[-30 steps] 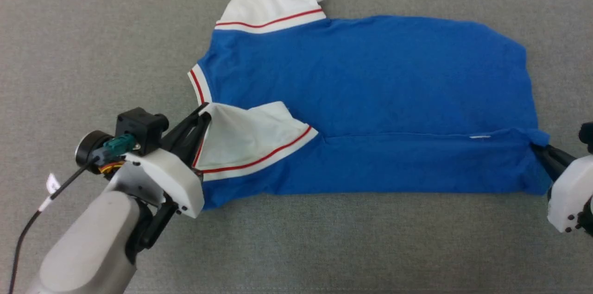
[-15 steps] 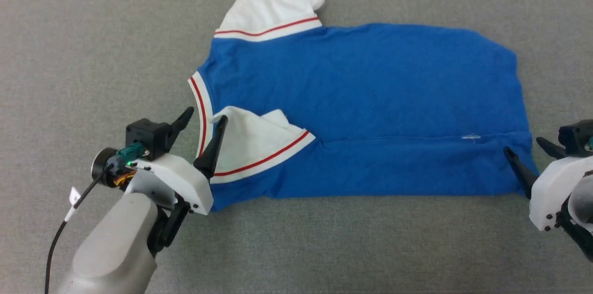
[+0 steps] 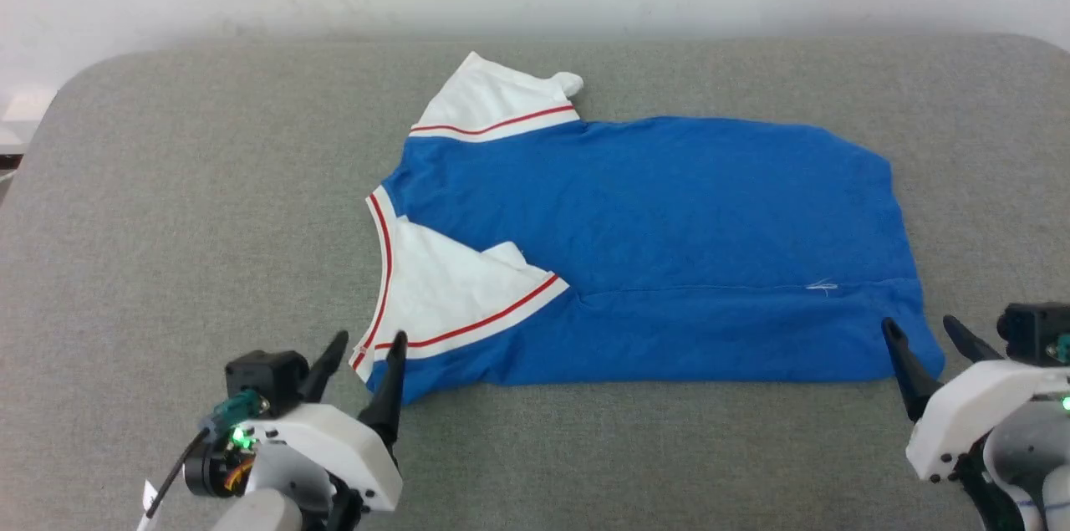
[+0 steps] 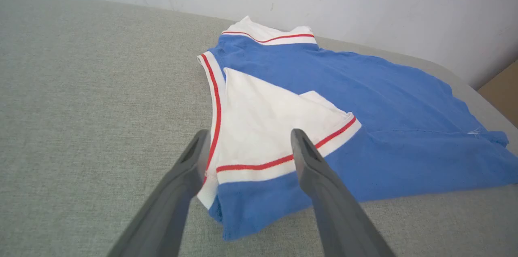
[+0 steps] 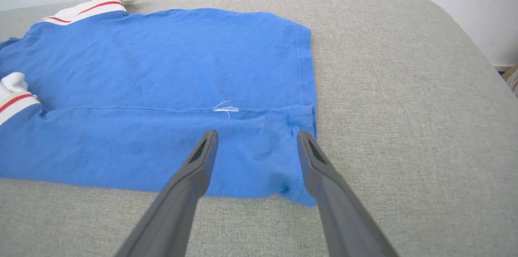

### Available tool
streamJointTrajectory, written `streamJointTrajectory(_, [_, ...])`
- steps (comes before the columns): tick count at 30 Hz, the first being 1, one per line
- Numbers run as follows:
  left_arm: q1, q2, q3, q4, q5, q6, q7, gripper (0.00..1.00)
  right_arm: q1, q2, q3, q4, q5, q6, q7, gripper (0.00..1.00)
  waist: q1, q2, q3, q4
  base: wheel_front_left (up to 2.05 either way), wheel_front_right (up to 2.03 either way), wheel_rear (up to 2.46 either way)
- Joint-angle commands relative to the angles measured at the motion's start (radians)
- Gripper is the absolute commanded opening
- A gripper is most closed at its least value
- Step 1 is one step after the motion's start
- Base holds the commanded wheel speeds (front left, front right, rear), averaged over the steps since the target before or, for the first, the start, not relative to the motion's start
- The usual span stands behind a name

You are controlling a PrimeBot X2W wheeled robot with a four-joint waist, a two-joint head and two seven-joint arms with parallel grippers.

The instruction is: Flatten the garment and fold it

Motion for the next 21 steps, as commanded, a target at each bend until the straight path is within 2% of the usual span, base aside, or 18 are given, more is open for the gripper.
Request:
streamJointTrajectory(1, [0.014,0.011,-0.006,-0.019,0.000,0.012,0.018,1.00,0.021,0.019,-0.018,-0.026,-0.013,-0.002,0.007,1.00,0.0003,0.0000,-0.005,0.000,0.00,0.00,0.00])
streamJointTrajectory(5, [0.045,0.042,-0.026,-0.047,0.003,0.048,0.103,1.00,0.067,0.080,-0.043,-0.111,-0.041,-0.002,0.034,1.00,0.0003,0.0000,0.010,-0.011,0.00,0.00,0.00])
streamJointTrajectory(10, [0.048,0.054,-0.029,-0.051,0.021,0.115,0.155,1.00,0.087,0.103,-0.064,-0.170,-0.057,-0.002,0.057,1.00,0.0003,0.0000,0.046,-0.030,0.00,0.00,0.00])
streamJointTrajectory(16, [0.042,0.053,-0.023,-0.031,0.017,0.134,0.166,1.00,0.079,0.117,-0.073,-0.218,-0.058,-0.002,0.073,1.00,0.0003,0.0000,0.102,-0.062,0.00,0.00,0.00])
streamJointTrajectory(21, [0.027,0.041,-0.017,0.001,-0.016,0.115,0.184,1.00,0.063,0.119,-0.071,-0.221,-0.065,-0.002,0.073,1.00,0.0003,0.0000,0.147,-0.082,0.00,0.00,0.00])
